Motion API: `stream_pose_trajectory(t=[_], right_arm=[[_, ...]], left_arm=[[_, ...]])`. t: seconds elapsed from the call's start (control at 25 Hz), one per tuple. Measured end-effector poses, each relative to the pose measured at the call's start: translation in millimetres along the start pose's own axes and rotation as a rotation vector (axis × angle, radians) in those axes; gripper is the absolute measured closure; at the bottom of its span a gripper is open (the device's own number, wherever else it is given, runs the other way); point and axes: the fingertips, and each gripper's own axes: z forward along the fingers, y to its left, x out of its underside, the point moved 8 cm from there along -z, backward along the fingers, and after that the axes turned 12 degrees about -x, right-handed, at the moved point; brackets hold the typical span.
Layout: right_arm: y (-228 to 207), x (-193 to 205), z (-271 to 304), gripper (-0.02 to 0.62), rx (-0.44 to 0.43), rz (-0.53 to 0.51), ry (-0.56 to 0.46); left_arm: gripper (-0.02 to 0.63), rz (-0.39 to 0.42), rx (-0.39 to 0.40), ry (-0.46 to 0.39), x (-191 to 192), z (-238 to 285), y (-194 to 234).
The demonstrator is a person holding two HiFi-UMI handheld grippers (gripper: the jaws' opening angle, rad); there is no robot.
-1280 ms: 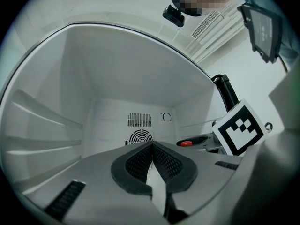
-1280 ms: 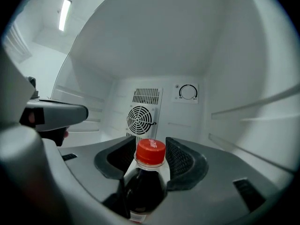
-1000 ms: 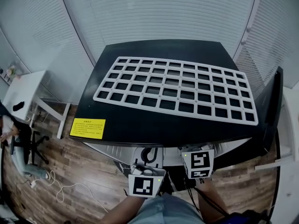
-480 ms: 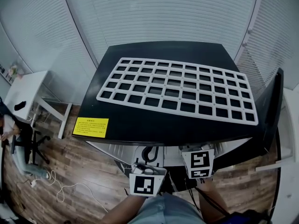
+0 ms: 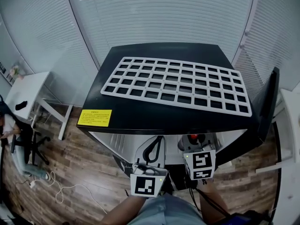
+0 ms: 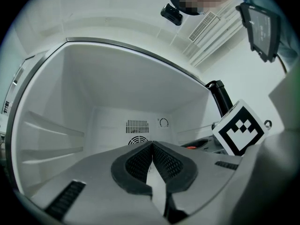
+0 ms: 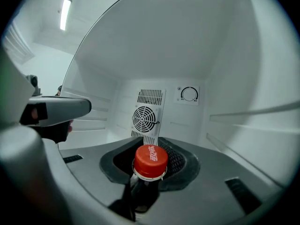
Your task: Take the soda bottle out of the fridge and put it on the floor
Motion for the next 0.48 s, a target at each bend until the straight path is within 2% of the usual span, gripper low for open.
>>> stream_pose_trajectory(t=[0.48], right_arm=[[27,-21,-34,0.488,-0.047,-0.016,-0.035]], left_arm=[[0.589,0.012,-0.02,-0.031,-22,-34,-6]])
